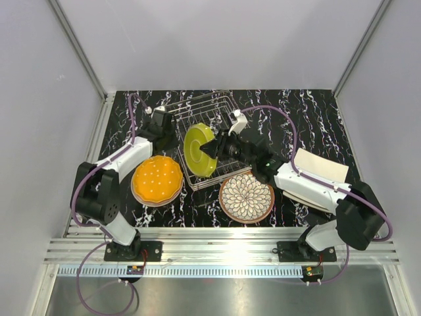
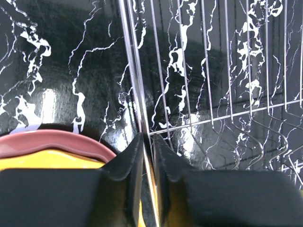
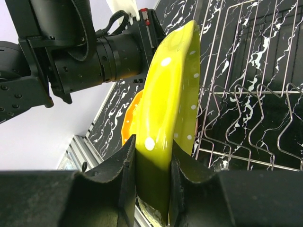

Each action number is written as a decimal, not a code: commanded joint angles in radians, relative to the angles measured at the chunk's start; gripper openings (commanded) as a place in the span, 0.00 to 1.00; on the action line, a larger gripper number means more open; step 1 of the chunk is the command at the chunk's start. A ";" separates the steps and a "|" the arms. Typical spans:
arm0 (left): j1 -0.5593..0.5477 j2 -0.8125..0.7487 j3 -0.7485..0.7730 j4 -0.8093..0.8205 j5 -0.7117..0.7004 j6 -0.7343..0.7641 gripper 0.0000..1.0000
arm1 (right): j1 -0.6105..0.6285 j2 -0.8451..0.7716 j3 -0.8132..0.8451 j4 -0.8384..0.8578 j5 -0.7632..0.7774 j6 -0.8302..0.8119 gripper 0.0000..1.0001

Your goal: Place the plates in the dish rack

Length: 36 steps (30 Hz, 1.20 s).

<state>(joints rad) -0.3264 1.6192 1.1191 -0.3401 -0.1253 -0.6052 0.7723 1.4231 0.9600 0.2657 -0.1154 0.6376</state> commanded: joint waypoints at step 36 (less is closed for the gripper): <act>-0.008 -0.024 0.024 0.055 -0.013 0.010 0.06 | -0.030 0.132 0.069 0.389 -0.062 0.183 0.00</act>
<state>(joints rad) -0.3279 1.6226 1.1255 -0.3450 -0.1535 -0.6106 0.7410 1.5444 0.9611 0.4572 -0.1249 0.7658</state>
